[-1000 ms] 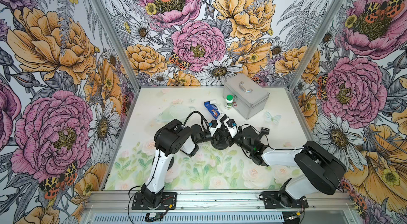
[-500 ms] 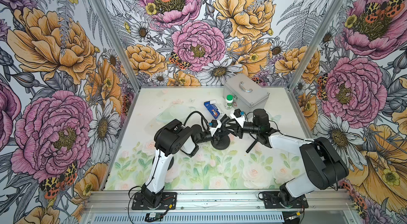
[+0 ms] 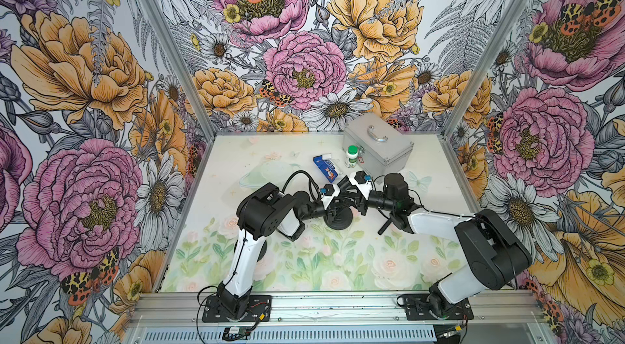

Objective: Assemble a microphone stand
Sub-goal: Screw the microphone stand pole into the microphone stand base.

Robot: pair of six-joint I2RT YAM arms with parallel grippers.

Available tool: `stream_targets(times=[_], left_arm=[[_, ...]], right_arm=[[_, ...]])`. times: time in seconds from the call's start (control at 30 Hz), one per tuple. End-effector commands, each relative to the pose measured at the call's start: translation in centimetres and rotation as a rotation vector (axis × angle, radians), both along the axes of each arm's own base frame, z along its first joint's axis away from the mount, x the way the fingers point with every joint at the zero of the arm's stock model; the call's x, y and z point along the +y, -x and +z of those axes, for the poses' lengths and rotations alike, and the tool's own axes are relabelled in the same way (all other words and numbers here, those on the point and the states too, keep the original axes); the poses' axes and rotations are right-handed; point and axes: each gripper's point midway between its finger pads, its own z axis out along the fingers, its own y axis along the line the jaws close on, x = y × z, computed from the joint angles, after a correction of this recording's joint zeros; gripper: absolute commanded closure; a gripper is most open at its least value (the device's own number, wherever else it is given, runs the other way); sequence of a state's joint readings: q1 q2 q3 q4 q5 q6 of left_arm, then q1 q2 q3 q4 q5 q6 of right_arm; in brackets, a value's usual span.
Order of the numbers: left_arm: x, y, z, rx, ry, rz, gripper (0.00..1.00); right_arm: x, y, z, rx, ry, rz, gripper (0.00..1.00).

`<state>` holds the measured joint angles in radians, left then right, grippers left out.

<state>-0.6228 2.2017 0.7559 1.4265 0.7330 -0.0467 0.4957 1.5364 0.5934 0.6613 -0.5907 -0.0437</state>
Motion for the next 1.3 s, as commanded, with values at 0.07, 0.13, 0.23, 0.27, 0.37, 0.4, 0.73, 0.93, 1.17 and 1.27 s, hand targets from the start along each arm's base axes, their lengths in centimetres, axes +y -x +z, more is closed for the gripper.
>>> stream_targets(times=[0.07, 0.13, 0.23, 0.27, 0.37, 0.4, 0.73, 0.93, 1.17, 1.27], left_arm=[[-0.7, 0.8, -0.5, 0.052, 0.000, -0.040, 0.87], [-0.7, 0.8, -0.4, 0.051, 0.001, -0.040, 0.87], [-0.6, 0.9, -0.3, 0.045, -0.001, -0.041, 0.88], [-0.7, 1.0, -0.4, 0.047, -0.002, -0.044, 0.88], [-0.7, 1.0, -0.4, 0.047, -0.001, -0.044, 0.88], [-0.7, 0.9, -0.4, 0.048, -0.001, -0.042, 0.88], [-0.7, 0.9, -0.4, 0.047, 0.000, -0.046, 0.90], [-0.7, 0.9, -0.4, 0.047, 0.001, -0.046, 0.89], [-0.7, 0.9, -0.4, 0.050, 0.000, -0.045, 0.89], [-0.7, 0.8, -0.4, 0.049, 0.000, -0.045, 0.89]], right_arm=[[-4.2, -1.4, -1.8, -0.077, 0.046, -0.770, 1.00], [-3.3, -0.3, -3.1, -0.057, 0.079, -0.849, 1.00], [1.2, 0.7, -3.6, -0.128, 0.194, -0.707, 1.00], [2.0, 0.9, -3.5, -0.135, 0.211, -0.675, 1.00], [3.6, 1.5, -3.1, -0.158, 0.215, -0.514, 0.99], [4.0, 1.9, -3.1, -0.167, 0.218, -0.447, 0.89], [0.6, 4.0, -1.4, -0.048, 0.025, 0.080, 0.60], [0.1, 4.4, 0.8, 0.051, -0.112, 0.366, 0.58], [1.0, 2.8, 1.0, 0.100, -0.116, 0.458, 0.60], [1.2, 1.8, 0.5, 0.105, -0.103, 0.444, 0.68]])
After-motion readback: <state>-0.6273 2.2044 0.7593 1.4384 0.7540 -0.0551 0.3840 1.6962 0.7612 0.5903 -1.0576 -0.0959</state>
